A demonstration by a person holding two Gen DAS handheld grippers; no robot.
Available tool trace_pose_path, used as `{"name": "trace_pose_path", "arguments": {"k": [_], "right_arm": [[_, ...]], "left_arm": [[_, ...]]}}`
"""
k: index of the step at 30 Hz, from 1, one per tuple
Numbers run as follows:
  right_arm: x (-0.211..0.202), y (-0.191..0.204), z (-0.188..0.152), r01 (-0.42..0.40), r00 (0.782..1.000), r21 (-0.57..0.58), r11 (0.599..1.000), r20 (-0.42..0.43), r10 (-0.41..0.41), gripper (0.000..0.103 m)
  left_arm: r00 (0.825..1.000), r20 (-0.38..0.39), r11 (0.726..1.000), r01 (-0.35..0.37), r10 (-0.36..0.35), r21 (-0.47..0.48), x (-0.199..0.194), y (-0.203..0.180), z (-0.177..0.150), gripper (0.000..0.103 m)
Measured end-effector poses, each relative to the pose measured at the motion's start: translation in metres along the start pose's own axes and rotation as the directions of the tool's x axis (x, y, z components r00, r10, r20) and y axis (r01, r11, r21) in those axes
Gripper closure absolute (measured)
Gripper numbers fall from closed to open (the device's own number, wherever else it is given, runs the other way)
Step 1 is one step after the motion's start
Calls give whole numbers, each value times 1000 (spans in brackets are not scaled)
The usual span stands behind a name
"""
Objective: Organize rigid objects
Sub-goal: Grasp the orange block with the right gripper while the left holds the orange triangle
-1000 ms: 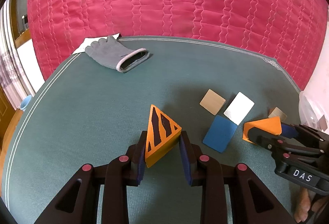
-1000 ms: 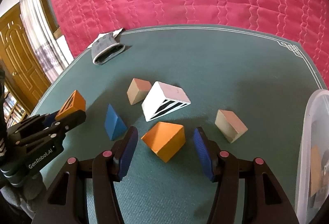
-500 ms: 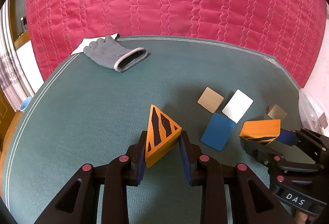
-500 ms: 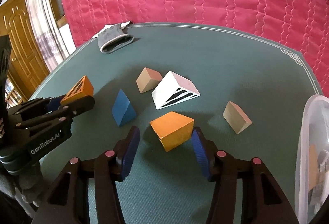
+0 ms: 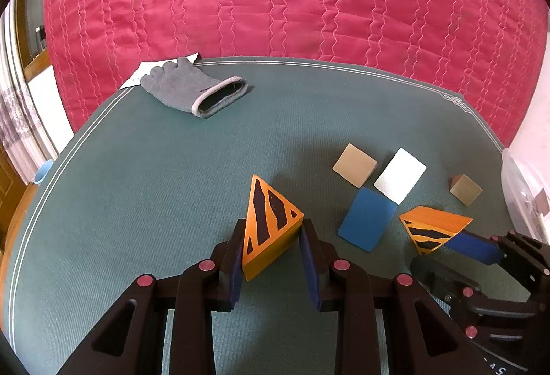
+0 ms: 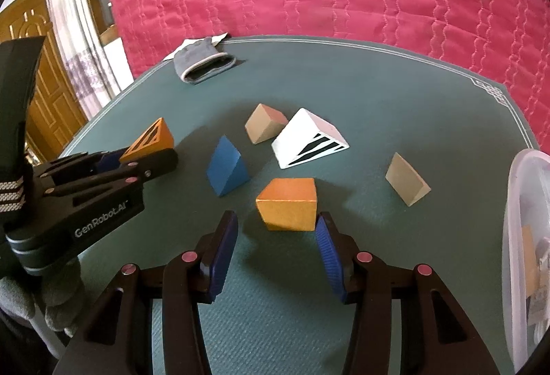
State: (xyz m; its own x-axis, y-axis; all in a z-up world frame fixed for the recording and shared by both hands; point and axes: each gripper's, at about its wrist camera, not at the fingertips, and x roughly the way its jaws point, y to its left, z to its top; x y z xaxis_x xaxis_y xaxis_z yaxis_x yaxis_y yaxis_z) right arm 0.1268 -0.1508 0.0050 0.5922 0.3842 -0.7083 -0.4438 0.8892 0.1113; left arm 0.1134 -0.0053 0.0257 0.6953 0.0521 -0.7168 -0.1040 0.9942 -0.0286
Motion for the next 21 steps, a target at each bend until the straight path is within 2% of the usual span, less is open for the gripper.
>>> {"name": "trace_pose_path", "arguments": {"k": [8, 11, 13, 21], "right_arm": [[3, -12, 5, 43, 999, 89, 995, 15, -45, 55], [2, -12, 5, 46, 999, 94, 994, 19, -48, 66], [1, -12, 5, 46, 999, 96, 994, 23, -49, 70], [-12, -15, 1, 27, 998, 127, 992, 58, -35, 70]], "left_arm": [[1000, 1, 1000, 1, -1, 4, 0, -1, 0, 72], [1000, 2, 1000, 1, -1, 6, 0, -1, 0, 72], [1000, 2, 1000, 1, -1, 6, 0, -1, 0, 72], [1000, 1, 1000, 5, -5, 11, 0, -2, 0, 72]]}}
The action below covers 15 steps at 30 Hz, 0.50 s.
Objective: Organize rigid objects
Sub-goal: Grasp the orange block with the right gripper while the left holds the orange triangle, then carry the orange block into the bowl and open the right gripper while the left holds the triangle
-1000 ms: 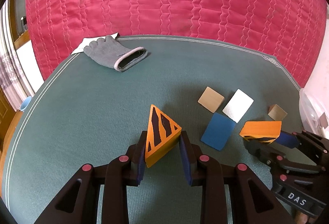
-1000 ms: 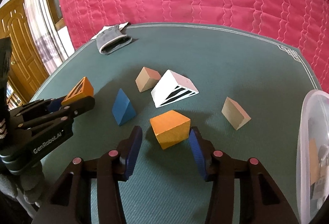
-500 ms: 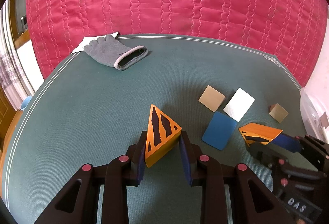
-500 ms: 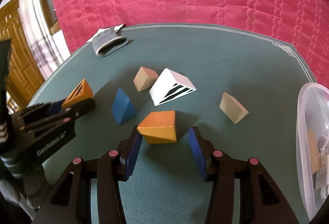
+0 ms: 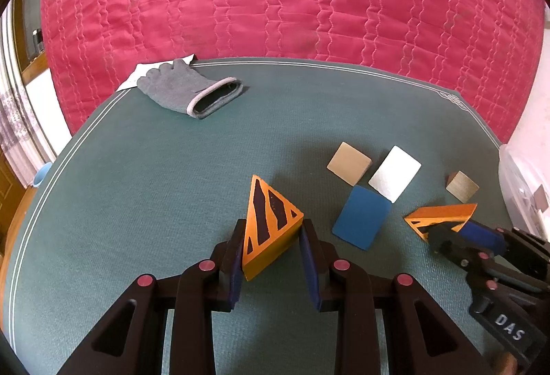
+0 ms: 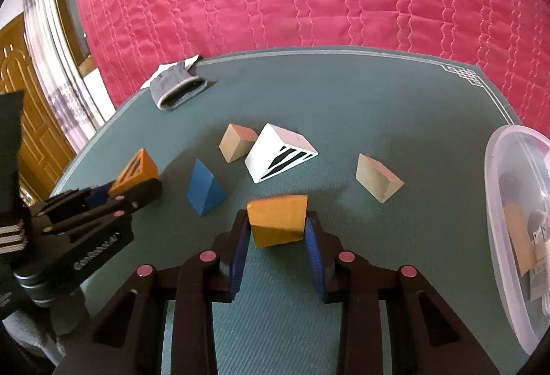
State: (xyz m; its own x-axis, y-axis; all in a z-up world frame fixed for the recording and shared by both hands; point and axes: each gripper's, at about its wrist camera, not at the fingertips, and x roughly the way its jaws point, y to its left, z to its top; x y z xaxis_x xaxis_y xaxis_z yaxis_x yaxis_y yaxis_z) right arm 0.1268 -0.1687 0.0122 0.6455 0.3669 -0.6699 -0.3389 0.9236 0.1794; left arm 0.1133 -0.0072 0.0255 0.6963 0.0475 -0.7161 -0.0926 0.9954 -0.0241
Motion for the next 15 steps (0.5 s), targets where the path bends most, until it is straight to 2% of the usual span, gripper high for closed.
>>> {"name": "trace_pose_path", "arguments": {"k": [15], "right_arm": [[-51, -25, -2, -7, 994, 108, 994, 108, -4, 70]], "left_arm": [[1000, 9, 999, 26, -27, 25, -5, -3, -1, 72]]}}
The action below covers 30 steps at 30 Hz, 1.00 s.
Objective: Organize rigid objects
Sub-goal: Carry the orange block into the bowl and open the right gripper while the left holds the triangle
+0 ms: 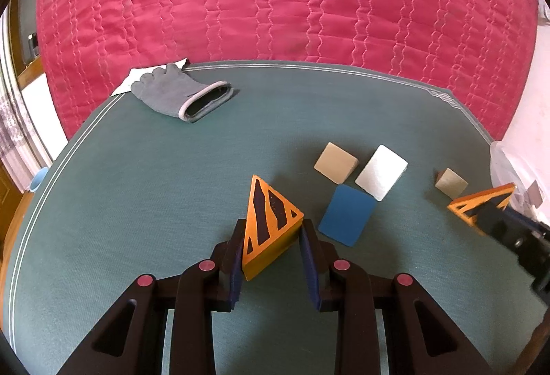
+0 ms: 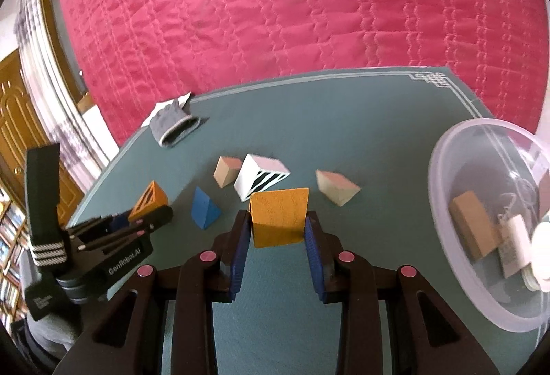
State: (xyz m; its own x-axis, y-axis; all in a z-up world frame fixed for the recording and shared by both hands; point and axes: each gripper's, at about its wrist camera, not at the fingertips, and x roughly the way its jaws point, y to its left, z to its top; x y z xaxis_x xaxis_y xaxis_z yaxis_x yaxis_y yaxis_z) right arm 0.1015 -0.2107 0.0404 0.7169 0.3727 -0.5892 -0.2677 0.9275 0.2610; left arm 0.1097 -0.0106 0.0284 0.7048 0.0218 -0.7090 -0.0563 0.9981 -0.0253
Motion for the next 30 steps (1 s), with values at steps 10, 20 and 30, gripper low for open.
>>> {"name": "trace_pose_path", "arguments": {"k": [10, 20, 30], "right_arm": [[-33, -38, 7, 75, 993, 93, 993, 79, -82, 70], [-60, -95, 6, 196, 967, 233, 952, 116, -227, 70], [-70, -144, 8, 288, 933, 336, 897, 113, -342, 70]], "left_arm": [[999, 7, 999, 32, -33, 24, -7, -11, -3, 72], [998, 8, 997, 56, -57, 48, -12, -22, -6, 72], [997, 3, 994, 81, -81, 69, -15, -32, -9, 72]]}}
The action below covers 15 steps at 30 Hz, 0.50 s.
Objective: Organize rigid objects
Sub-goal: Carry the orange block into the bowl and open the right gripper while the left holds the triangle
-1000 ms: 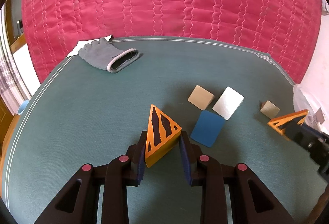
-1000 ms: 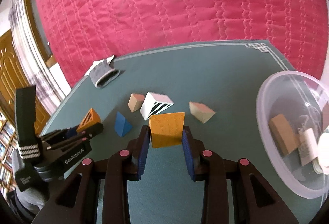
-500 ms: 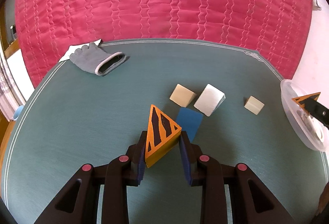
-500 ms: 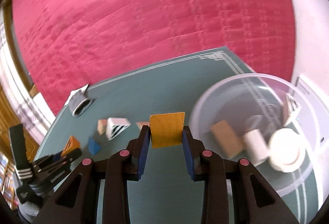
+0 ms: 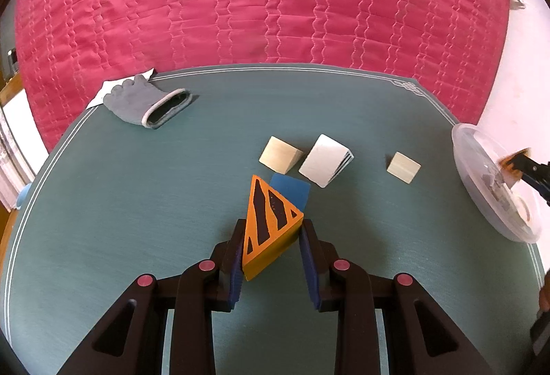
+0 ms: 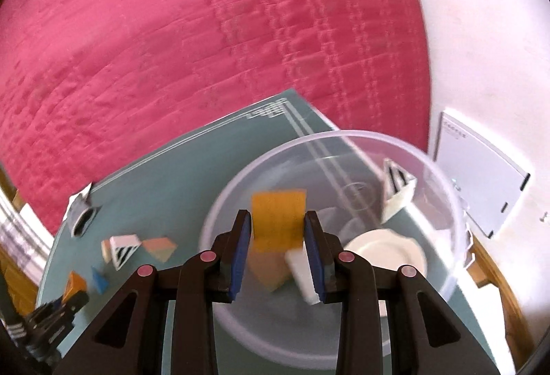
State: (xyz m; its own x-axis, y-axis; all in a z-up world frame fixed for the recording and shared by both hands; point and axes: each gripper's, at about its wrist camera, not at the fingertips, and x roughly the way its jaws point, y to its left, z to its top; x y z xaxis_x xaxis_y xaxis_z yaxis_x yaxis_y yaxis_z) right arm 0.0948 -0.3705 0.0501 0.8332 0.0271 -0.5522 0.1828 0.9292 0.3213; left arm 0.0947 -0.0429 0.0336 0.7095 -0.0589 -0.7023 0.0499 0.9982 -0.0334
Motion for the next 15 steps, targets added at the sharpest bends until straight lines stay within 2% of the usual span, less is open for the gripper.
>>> {"name": "trace_pose_path", "arguments": {"k": [7, 15], "right_arm": [[4, -37, 10, 69, 998, 94, 993, 6, -70, 70], [-3, -51, 4, 117, 993, 71, 991, 12, -118, 70]], "left_arm": [[1000, 0, 1000, 12, -12, 10, -2, -3, 0, 72], [1000, 0, 999, 24, -24, 35, -5, -15, -2, 72]]}}
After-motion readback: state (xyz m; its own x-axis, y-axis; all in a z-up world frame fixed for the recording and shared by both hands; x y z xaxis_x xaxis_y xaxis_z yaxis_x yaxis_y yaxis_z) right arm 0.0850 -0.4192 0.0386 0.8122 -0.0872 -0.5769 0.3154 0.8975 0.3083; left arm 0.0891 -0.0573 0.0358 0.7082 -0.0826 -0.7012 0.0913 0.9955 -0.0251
